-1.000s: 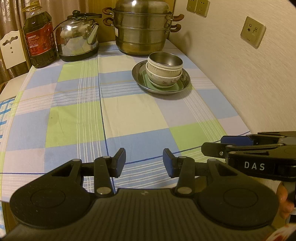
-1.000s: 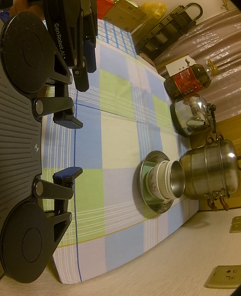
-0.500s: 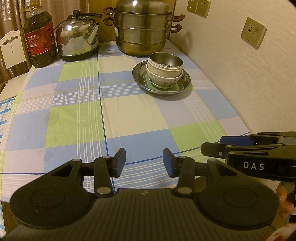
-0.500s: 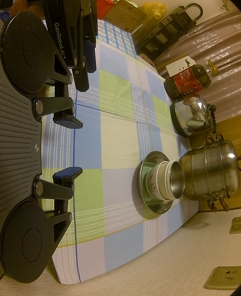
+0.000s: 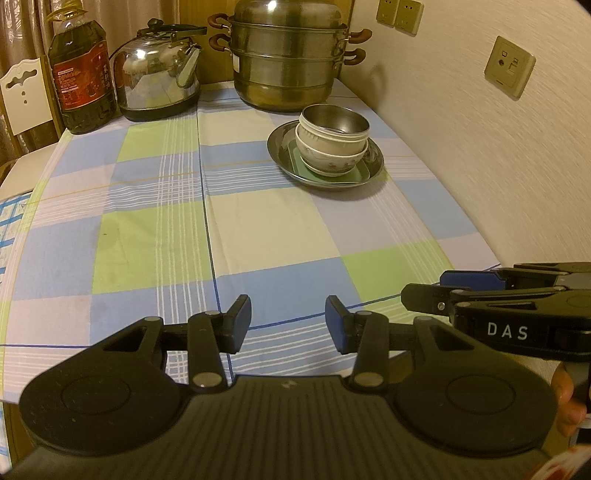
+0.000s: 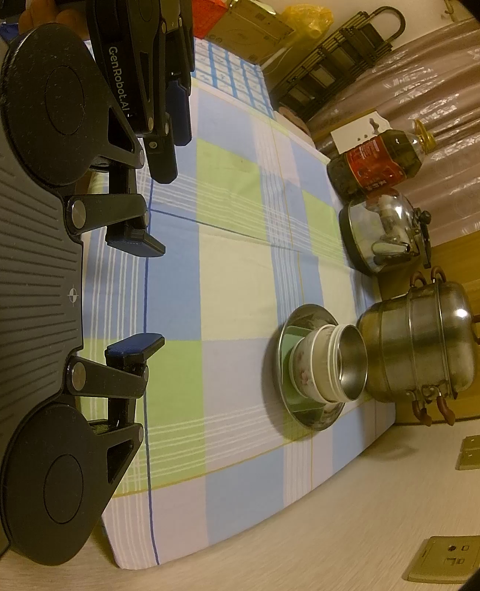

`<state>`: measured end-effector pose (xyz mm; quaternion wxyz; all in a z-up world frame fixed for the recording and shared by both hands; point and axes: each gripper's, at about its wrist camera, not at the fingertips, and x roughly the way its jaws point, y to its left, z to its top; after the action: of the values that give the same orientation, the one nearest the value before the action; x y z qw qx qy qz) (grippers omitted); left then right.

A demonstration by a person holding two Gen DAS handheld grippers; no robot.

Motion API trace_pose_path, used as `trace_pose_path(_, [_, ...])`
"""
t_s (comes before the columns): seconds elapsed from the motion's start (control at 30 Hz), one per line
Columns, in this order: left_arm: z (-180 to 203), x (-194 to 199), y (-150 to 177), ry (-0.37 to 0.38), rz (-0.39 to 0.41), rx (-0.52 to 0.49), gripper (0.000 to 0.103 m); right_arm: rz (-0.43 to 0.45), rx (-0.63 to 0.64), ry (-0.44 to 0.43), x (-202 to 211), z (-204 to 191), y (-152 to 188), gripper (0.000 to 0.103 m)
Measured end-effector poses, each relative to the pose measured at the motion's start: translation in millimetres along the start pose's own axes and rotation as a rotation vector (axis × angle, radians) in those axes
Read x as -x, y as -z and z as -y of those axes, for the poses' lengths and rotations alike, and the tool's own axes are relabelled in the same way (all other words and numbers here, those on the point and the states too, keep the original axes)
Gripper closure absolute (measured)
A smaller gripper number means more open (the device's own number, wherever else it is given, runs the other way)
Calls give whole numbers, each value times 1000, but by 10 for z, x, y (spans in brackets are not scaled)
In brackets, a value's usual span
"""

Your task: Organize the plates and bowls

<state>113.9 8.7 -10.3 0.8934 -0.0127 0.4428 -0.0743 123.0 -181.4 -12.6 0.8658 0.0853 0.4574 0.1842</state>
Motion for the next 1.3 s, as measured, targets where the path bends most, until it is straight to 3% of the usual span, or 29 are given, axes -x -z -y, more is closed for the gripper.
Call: trace_pose_path(1.3, [-70,20,-21,7,12,-2,62,4,0,5,-3,-11,-12,57])
